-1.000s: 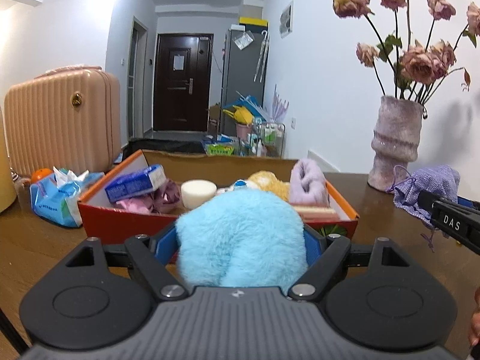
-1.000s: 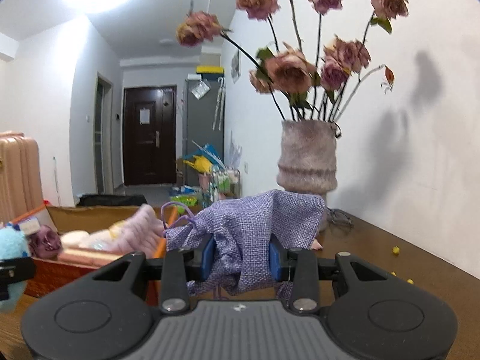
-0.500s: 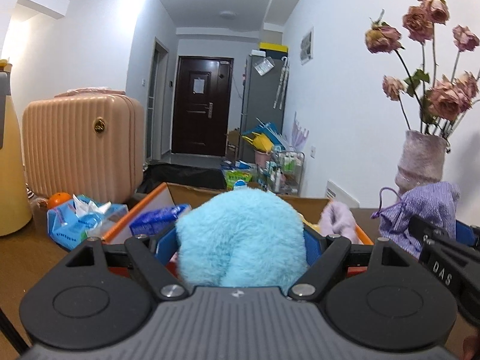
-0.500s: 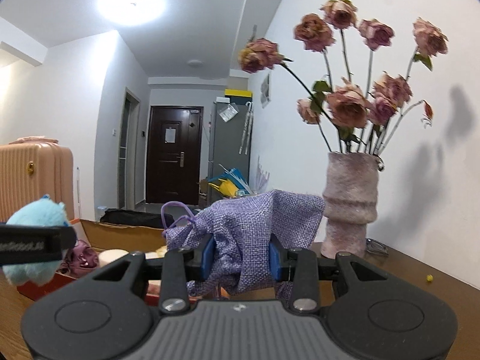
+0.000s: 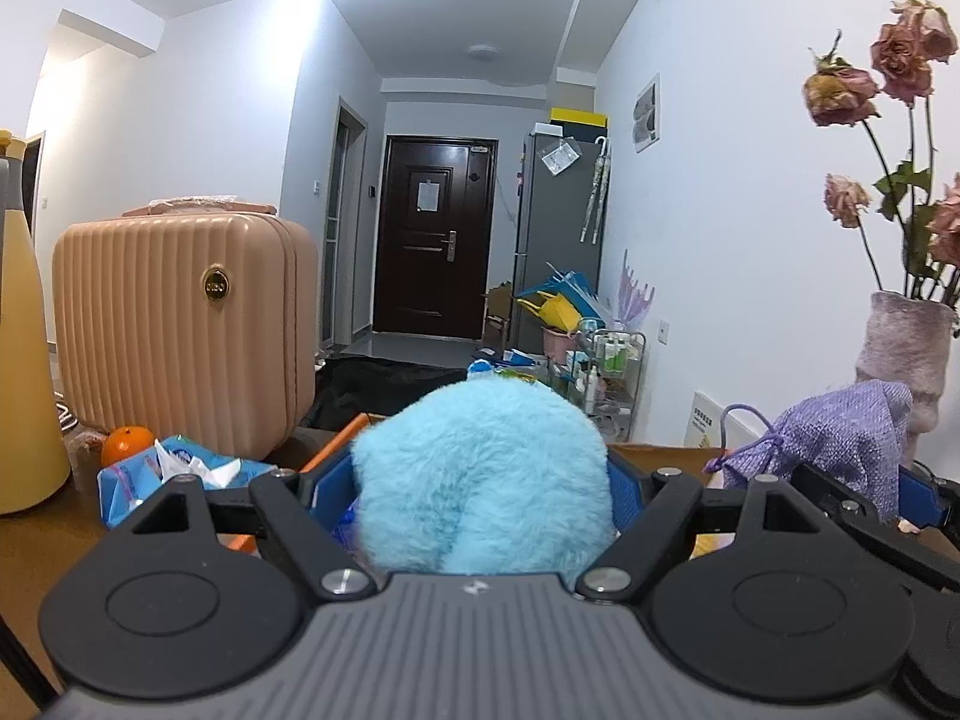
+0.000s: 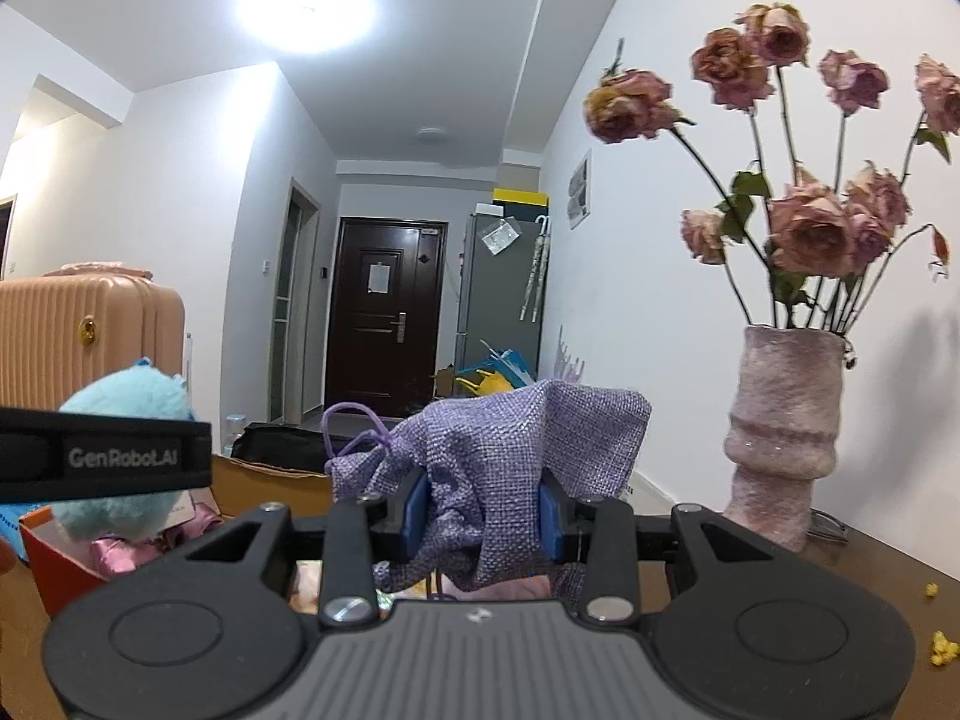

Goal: Organize soft objects
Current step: 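Lift the pouch with the right gripper while the left gripper carries the blue ball toward the box, then open the left gripper dropping the blue ball while the right gripper drops the pouch into the box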

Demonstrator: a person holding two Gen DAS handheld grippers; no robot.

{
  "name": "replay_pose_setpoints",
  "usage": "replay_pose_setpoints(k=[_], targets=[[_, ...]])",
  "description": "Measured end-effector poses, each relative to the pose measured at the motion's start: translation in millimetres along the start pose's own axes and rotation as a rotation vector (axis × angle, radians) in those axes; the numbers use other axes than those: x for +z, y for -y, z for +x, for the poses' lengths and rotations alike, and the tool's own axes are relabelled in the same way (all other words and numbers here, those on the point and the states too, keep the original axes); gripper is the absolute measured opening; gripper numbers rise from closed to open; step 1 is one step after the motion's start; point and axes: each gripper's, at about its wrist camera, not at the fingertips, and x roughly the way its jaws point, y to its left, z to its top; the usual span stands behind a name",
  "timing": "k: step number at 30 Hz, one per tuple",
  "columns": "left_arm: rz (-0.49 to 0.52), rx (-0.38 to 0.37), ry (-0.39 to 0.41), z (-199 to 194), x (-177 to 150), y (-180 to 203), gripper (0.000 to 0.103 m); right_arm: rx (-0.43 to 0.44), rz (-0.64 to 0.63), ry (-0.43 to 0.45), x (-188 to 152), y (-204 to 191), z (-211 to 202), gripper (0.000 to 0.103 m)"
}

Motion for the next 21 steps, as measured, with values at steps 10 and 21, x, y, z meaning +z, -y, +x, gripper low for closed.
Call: replay_pose_setpoints(k=[10,21], targets=[[0.013,0.031,0.018,32,7,-9,0.082,0.026,-0.023,-0.007,2,-14,32,0.036],[0.035,0.046,0.025,59,10,-8,0.082,0.054,-0.049,-0.034,0,-23,60,0.037]])
